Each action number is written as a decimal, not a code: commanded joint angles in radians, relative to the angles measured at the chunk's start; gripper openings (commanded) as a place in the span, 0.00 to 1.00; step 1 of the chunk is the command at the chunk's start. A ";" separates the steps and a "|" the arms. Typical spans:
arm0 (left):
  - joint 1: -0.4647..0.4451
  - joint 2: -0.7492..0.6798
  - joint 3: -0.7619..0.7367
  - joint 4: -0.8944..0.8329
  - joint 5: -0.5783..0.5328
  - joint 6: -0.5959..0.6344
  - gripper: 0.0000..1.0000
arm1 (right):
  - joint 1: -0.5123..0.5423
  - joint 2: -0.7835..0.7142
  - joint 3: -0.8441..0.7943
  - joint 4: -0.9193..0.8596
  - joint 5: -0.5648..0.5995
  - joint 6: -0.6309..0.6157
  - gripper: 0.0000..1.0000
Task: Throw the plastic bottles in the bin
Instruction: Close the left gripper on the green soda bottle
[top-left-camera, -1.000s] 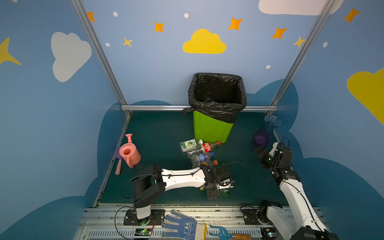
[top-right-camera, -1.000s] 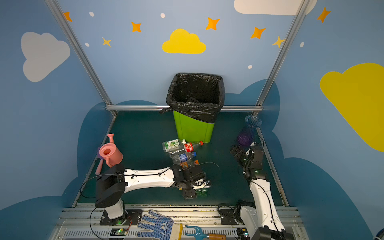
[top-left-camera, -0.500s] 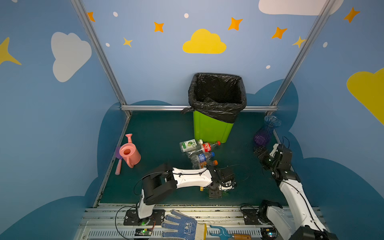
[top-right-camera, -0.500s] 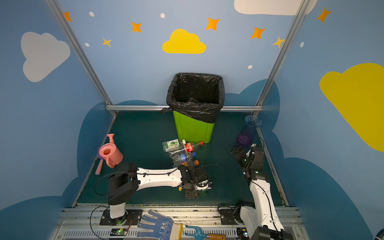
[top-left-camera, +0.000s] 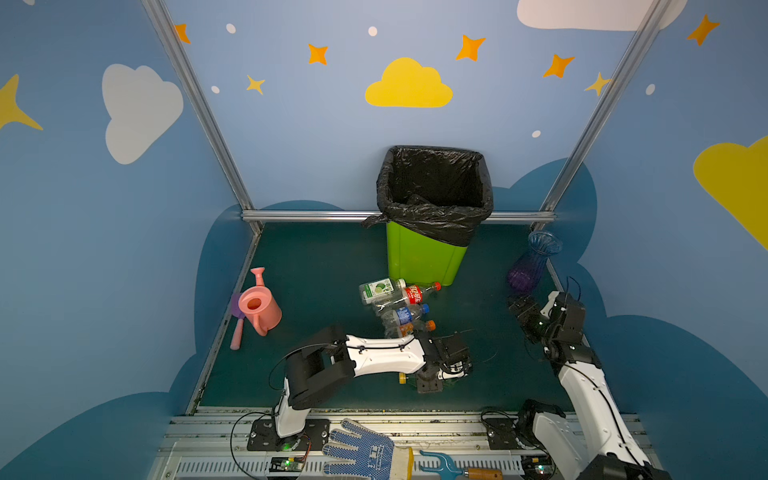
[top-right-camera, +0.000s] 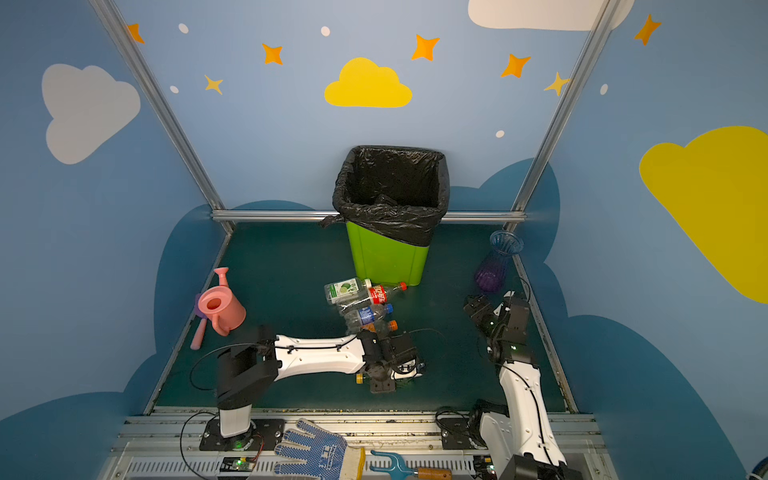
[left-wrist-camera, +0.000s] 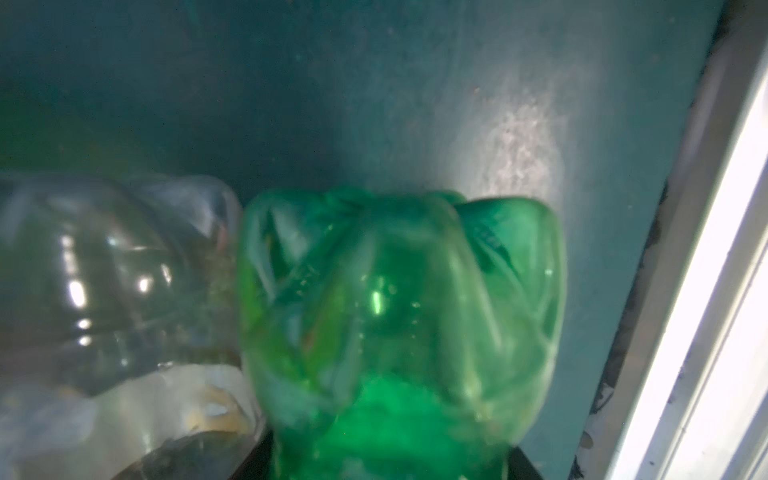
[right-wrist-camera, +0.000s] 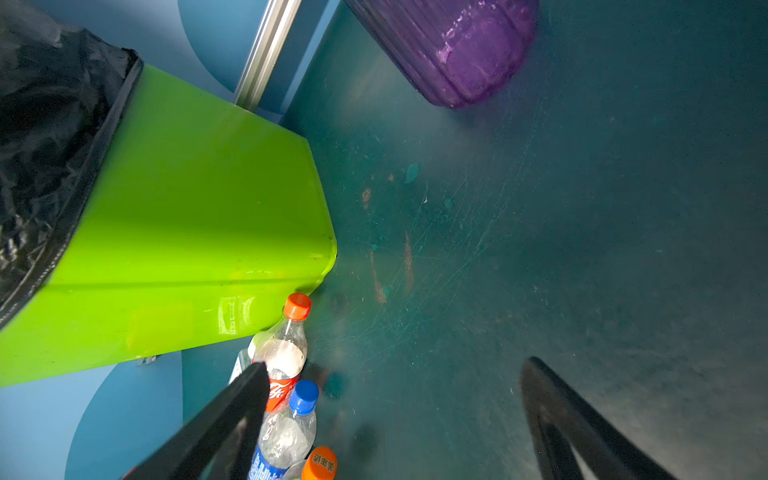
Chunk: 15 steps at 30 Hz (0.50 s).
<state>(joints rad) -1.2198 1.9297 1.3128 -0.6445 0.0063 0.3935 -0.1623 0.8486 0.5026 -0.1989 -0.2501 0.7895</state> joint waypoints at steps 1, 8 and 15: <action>0.000 -0.027 0.016 0.000 0.007 -0.021 0.39 | -0.006 -0.004 -0.006 0.001 -0.009 0.009 0.93; 0.026 -0.090 0.004 0.041 0.041 -0.064 0.36 | -0.011 -0.006 -0.008 0.001 -0.013 0.011 0.93; 0.095 -0.213 -0.034 0.120 0.103 -0.135 0.36 | -0.014 -0.002 -0.011 0.012 -0.021 0.022 0.93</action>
<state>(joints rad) -1.1503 1.7710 1.2961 -0.5671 0.0711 0.3042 -0.1707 0.8486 0.5026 -0.1989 -0.2562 0.8009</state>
